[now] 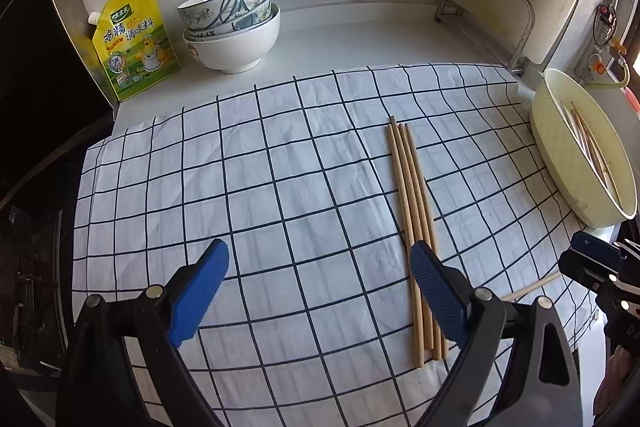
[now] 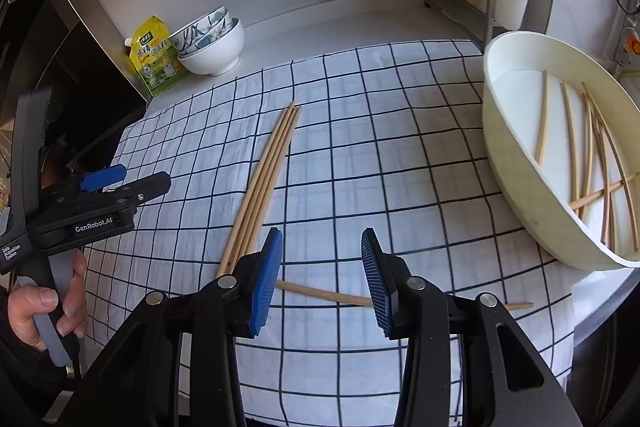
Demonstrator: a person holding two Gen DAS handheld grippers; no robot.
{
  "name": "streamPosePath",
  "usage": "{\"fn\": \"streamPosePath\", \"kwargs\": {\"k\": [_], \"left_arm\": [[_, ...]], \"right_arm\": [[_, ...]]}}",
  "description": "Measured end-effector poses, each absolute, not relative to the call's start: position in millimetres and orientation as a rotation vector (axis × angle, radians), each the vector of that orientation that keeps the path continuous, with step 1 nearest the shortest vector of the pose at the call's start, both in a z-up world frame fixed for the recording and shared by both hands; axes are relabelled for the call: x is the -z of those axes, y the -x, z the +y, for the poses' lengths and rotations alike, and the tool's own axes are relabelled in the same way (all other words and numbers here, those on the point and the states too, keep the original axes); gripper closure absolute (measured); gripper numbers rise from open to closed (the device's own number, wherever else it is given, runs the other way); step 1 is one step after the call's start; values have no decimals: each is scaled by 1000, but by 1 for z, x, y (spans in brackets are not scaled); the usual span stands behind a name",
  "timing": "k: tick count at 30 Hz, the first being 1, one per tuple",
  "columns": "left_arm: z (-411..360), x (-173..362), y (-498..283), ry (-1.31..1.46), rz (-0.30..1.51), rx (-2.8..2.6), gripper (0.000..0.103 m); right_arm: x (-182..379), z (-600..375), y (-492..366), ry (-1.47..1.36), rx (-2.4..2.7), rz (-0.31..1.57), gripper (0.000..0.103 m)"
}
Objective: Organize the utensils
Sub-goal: 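Withdraw the open right tool from the basin back to the bundle, then close the right tool on one wooden chopstick from the bundle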
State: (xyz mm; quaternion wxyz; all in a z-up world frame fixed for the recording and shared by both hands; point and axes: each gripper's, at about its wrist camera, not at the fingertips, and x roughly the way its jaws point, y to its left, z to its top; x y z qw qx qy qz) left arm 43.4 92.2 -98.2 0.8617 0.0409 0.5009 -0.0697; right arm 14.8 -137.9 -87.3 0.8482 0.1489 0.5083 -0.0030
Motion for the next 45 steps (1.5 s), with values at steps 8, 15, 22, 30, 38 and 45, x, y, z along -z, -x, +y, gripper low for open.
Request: {"fn": "streamPosePath", "kwargs": {"k": [8,15,22,30,38,45], "left_arm": [[106,113,-55,-90,1048,174,13],[120,123,-59,-81,1053,188,13],[128,128,-61,-67,1057,197,13],[128,132,-59,-54,1066,208,13],[119,133,-60,-59,1068,221,13],[103,139,-60,-70,1082,235,13]], "right_arm": [[120,-106,-38,-310,40,1102,63],[140,-88,-51,-304,76,1114,63],[153,-77,-57,-280,106,1139,63],[152,-68,-57,-217,133,1123,63],[155,-67,-59,-176,127,1128,62],[155,-76,-61,-178,113,1126,96]]}}
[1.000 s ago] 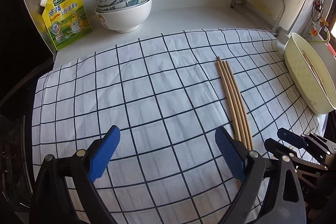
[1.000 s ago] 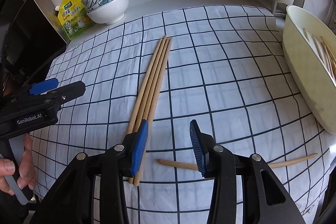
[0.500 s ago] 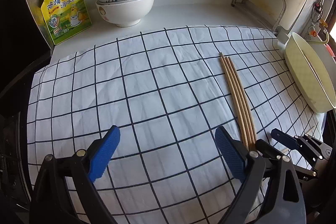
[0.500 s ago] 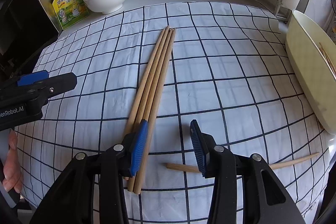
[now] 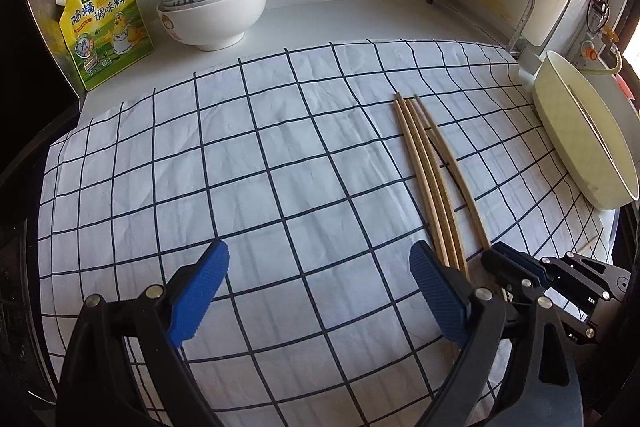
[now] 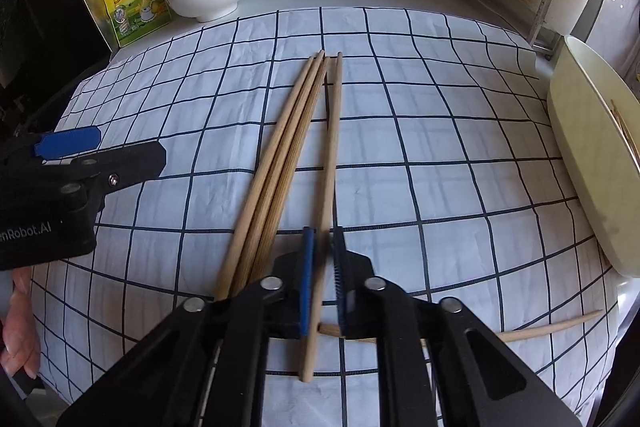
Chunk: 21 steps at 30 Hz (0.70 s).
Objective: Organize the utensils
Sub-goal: 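Close the right tool on one wooden chopstick from the bundle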
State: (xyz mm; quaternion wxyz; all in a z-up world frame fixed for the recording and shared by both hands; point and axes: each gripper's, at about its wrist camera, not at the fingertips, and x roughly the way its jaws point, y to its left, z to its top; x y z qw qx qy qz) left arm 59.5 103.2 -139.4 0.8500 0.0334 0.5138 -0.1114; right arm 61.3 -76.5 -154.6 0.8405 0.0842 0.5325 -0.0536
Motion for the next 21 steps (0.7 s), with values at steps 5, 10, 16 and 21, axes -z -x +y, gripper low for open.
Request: {"fn": "streamPosePath", "kwargs": {"k": [5,10,16,21], "left_arm": [[85,148,-57,-95,1100,255,13],[70,154,-56,-118,1109,266,13],[59,164,-56,-164,1116,244,13],[56,165,-56,-179,1108,237,13]], "right_arm": [[154,-95,-52,-201,148,1123,96],[154,-115,-40,-224,184,1123,96],[153,-128,-32,-255,187,1122,96],[148,-130,-31,-265,206,1090,81]]}}
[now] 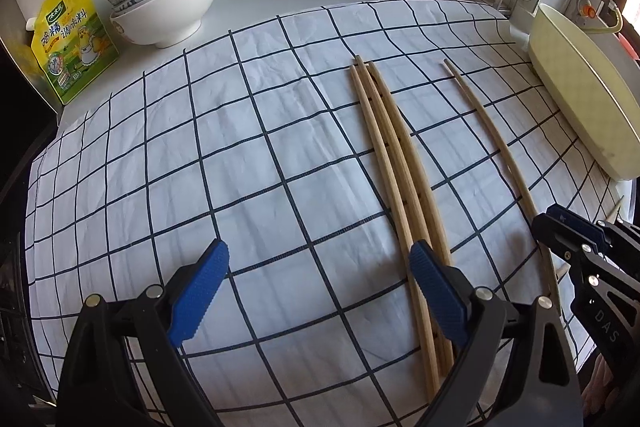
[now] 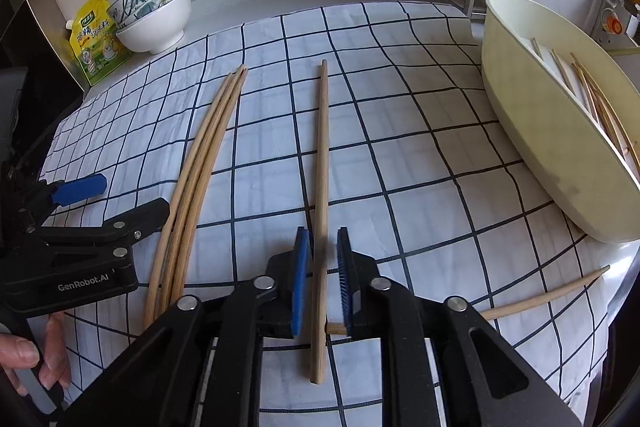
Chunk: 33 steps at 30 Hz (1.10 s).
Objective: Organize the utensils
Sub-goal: 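Close the right tool on one wooden chopstick from the bundle, then carry the chopstick with the right tool into the cream basin and open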
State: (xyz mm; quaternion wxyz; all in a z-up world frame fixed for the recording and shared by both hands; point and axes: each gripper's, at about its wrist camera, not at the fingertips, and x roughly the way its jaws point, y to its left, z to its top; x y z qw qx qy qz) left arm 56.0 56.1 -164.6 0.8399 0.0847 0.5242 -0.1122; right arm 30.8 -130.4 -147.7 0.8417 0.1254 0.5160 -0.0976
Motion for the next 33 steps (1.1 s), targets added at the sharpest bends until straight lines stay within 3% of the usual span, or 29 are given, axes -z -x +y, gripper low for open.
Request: {"fn": "streamPosePath", "kwargs": {"k": [9,12,15,17,20,33], "left_arm": [[46,173,-67,-170,1134,215,11],[45,172,-68,-158,1129,230,18],[40,168,-70,-159,1119,254,38],[35,165,-71,-167,1114,277,67],[31,163,-74,-158,1127,298,93],[48,143,-75,-113,1106,267,96]], "right_arm": [[155,-127,-43,-205,226,1112,78],[157,-123,-48,-157,231,1108,78],[157,-123,-53,-152,210,1104,80],[157,-123,-56,-144,202,1112,96],[156,-126,-57,-176,192,1115,96],[129,-129,-52,-243,165,1068,96]]}}
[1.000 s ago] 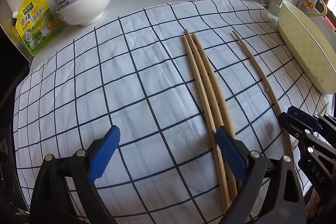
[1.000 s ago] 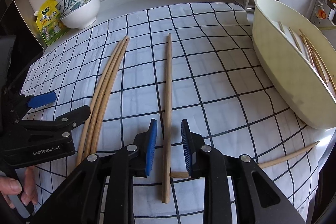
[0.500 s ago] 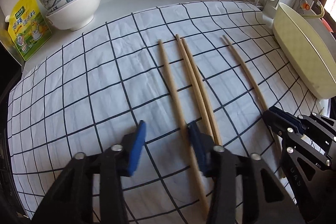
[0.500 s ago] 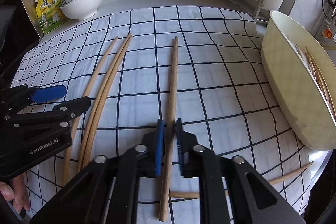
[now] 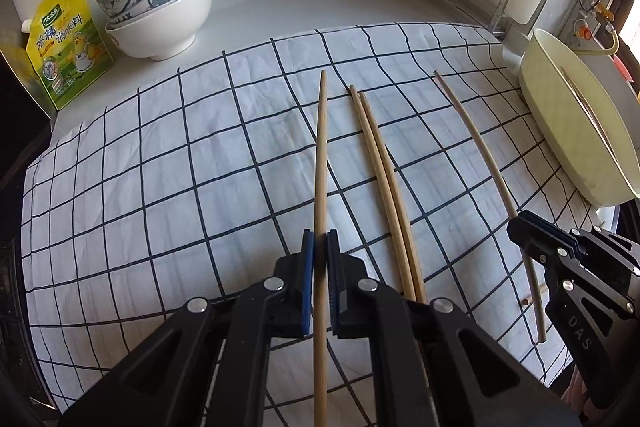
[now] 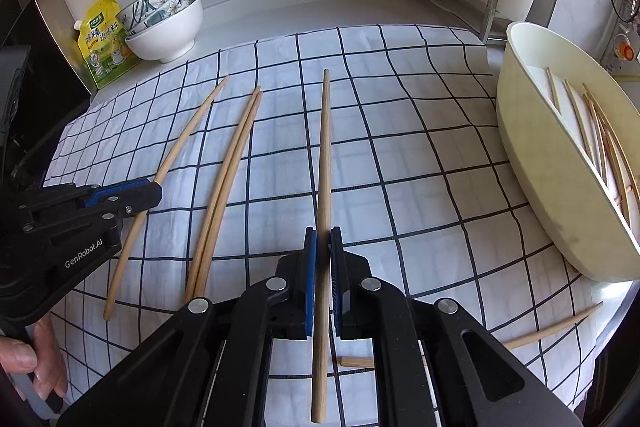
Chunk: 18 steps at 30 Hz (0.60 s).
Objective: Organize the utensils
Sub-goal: 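Carry the chopstick with the right tool into the cream basin and open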
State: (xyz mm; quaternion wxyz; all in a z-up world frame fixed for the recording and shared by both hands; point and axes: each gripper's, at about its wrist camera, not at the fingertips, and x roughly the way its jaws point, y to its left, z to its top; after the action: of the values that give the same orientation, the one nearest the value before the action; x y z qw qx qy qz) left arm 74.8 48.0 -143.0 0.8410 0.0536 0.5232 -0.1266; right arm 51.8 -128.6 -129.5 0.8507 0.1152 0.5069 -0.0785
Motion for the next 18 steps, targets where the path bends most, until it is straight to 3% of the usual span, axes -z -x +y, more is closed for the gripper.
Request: {"fn": "streamPosePath", "kwargs": {"k": [10,18], "left_arm": [[42,79,-64,-113,999,268,96],[-26,34,-63,-116,929,367,96]], "right_arm": [[74,-145,-44,-250,131,964,96],[31,-211,-15,-253,209,901,96]]}}
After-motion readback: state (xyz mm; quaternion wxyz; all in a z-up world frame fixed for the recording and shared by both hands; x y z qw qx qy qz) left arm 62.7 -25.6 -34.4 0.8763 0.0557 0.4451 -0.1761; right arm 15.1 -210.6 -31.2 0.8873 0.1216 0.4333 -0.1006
